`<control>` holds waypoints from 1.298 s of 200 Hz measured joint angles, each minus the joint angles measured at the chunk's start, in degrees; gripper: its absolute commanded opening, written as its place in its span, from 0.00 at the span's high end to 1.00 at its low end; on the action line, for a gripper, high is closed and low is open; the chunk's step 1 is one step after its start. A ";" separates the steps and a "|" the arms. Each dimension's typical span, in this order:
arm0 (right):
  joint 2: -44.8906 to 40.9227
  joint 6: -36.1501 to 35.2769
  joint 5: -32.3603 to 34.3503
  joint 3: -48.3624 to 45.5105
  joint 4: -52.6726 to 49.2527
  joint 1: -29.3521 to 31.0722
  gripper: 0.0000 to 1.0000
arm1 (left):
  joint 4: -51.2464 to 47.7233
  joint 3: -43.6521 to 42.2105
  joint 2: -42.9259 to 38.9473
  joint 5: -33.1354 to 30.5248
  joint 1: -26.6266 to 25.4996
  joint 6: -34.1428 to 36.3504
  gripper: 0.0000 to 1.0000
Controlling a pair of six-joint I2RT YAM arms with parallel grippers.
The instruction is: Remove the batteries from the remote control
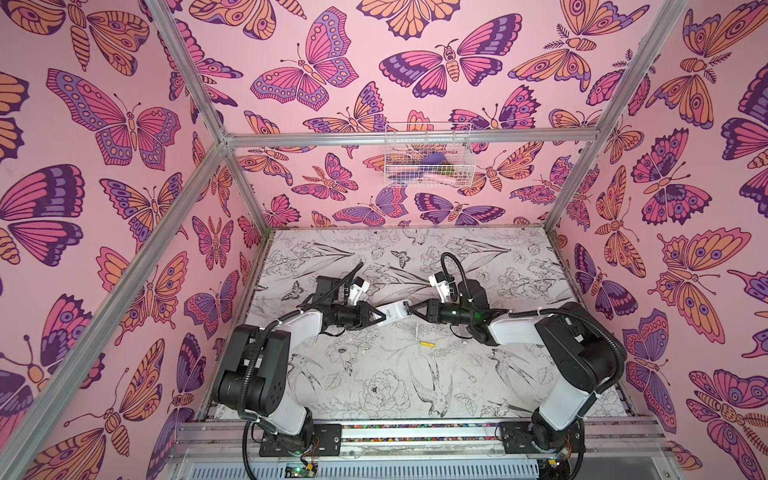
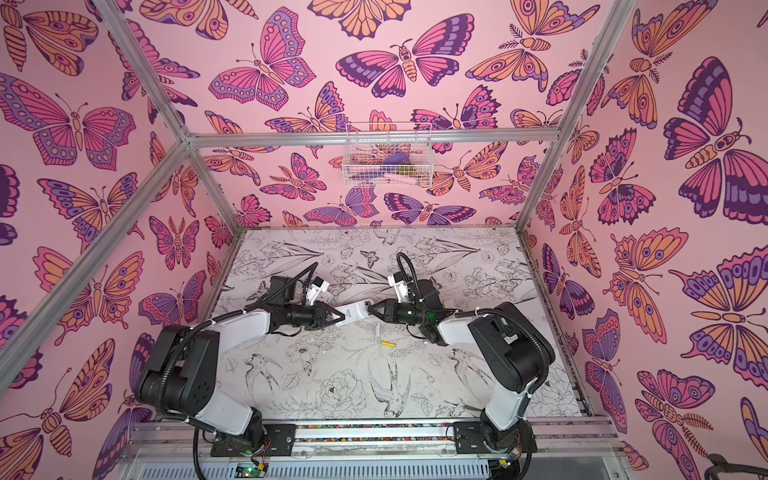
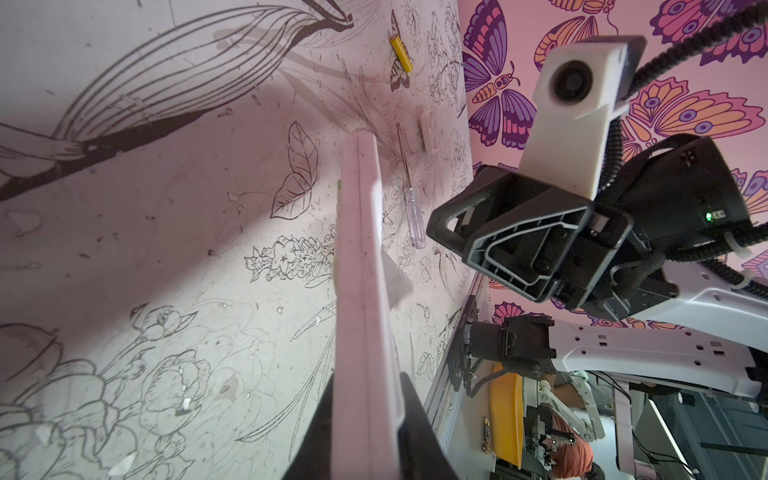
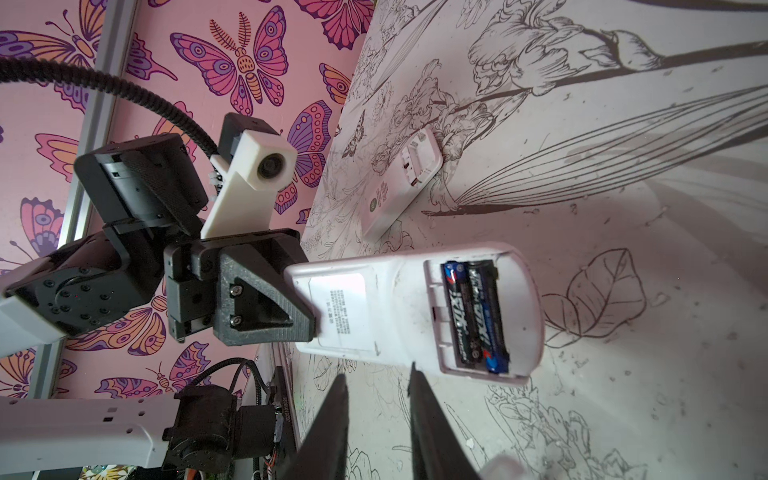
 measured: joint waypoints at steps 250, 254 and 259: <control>-27.41 -18.64 33.64 0.22 -59.32 -2.80 0.67 | -7.48 9.49 10.82 -1.20 -2.99 4.37 0.76; -27.61 -18.71 34.03 0.22 -59.93 -2.89 0.68 | -7.89 10.21 11.28 -1.44 -2.99 4.70 0.74; -27.80 -18.88 34.42 0.22 -60.54 -2.99 0.68 | -8.48 10.97 11.82 -1.90 -2.99 4.85 0.72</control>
